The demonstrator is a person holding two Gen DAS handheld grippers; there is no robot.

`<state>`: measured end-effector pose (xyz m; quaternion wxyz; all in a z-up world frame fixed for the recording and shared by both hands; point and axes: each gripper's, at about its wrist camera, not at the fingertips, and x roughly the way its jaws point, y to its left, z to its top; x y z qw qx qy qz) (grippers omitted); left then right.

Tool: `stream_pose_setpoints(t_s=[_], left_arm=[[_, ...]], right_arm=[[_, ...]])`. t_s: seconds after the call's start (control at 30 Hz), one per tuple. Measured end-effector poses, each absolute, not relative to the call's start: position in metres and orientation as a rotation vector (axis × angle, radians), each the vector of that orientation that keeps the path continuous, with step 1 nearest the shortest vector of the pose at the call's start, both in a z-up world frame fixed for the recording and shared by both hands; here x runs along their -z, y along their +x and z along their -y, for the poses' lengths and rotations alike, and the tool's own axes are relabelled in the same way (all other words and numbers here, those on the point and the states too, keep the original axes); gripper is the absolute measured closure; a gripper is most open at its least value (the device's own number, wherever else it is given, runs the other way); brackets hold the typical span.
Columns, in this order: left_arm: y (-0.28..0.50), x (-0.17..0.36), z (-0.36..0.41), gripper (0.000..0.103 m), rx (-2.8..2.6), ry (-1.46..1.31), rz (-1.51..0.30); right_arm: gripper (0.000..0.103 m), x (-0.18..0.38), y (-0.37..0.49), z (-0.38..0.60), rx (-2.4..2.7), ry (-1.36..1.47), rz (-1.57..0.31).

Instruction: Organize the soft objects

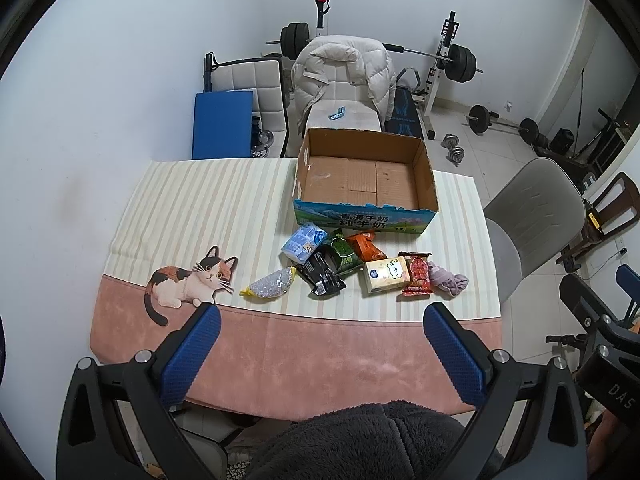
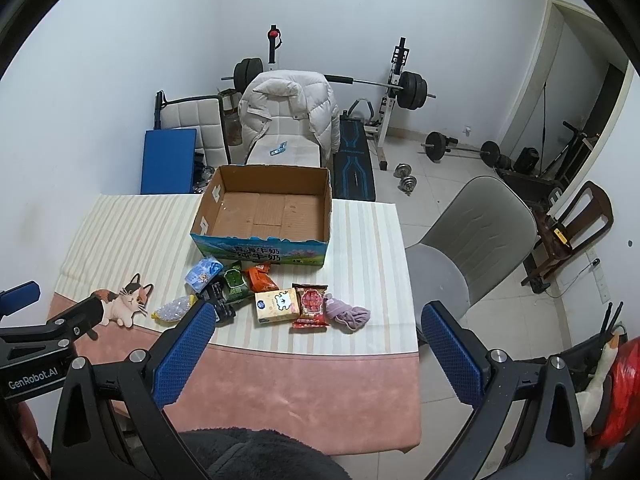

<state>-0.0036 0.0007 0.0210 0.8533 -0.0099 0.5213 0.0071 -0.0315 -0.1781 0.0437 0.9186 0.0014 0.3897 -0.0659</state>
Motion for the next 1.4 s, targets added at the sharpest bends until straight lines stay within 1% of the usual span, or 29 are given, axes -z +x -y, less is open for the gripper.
stream_pose_setpoints(t_s=[1.1, 1.3, 1.4], left_arm=[[0.003, -0.027, 0.002, 0.000, -0.008, -0.026, -1.081], [0.017, -0.017, -0.004, 0.000, -0.017, -0.034, -1.088], [0.031, 0.006, -0.015, 0.000, -0.058, -0.044, -1.093]], right_arm=[[0.000, -0.046, -0.027, 0.182, 0.139, 0.012, -0.776], [0.000, -0.035, -0.021, 0.184, 0.129, 0.034, -0.786], [0.000, -0.018, -0.006, 0.187, 0.105, 0.055, -0.818]])
